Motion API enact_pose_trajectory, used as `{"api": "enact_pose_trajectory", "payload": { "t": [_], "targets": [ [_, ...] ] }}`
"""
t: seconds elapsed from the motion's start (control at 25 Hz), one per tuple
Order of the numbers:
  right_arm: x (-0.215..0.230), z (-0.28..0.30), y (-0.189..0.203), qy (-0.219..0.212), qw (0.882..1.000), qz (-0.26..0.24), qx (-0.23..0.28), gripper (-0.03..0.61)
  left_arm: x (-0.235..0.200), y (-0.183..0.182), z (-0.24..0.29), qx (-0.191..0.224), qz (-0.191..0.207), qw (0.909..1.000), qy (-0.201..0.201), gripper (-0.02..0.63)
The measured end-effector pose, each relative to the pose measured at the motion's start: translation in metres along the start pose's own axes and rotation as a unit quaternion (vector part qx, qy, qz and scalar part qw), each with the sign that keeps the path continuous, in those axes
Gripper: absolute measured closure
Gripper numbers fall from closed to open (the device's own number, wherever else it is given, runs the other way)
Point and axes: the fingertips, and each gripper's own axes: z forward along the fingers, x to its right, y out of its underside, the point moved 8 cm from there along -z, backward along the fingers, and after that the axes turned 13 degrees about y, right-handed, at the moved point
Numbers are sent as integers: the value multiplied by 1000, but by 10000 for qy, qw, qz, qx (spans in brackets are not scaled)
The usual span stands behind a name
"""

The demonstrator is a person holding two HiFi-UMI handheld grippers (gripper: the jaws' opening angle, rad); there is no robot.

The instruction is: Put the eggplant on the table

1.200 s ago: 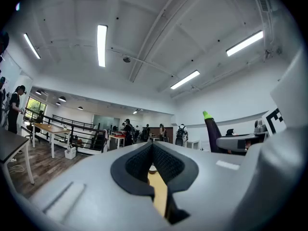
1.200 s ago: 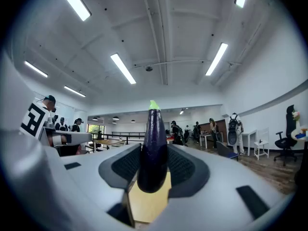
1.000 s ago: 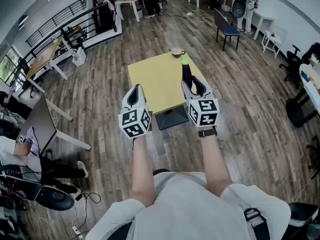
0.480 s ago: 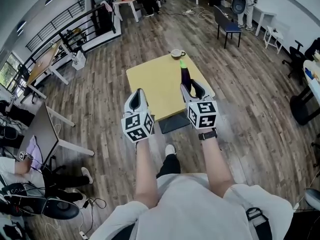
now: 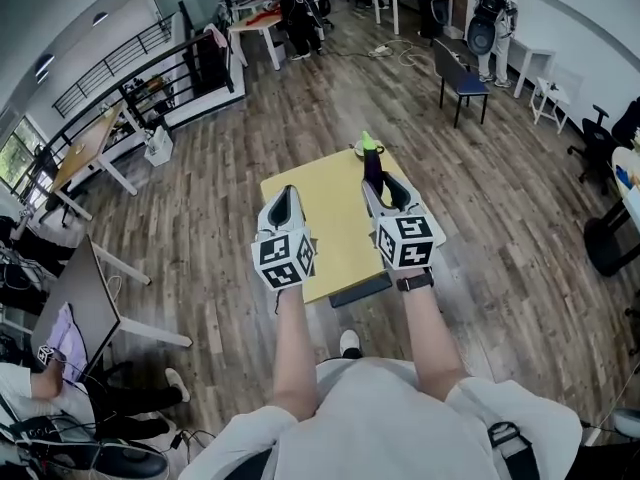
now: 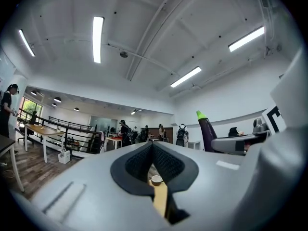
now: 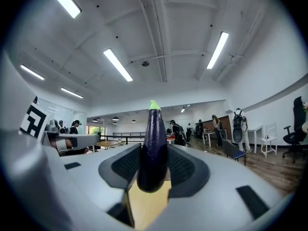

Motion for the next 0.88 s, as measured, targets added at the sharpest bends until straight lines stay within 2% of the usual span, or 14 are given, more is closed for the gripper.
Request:
{"api": "enact_pose_trajectory", "payload": {
  "t": [0.48,0.72,0.88],
  "targets": [
    [-40,131,25,-77,9993,-44,-351,403,-111,22,79,-174,-283,9994,-52,604],
    [-52,171,54,-39,9965,-237,-795,403,-134,58,103,-441,-366,9984,21,604],
    [-50,186,77,-9,9930,-343,-1126,403,-143,82,113,-578,-554,9968,28,604]
  ]
}}
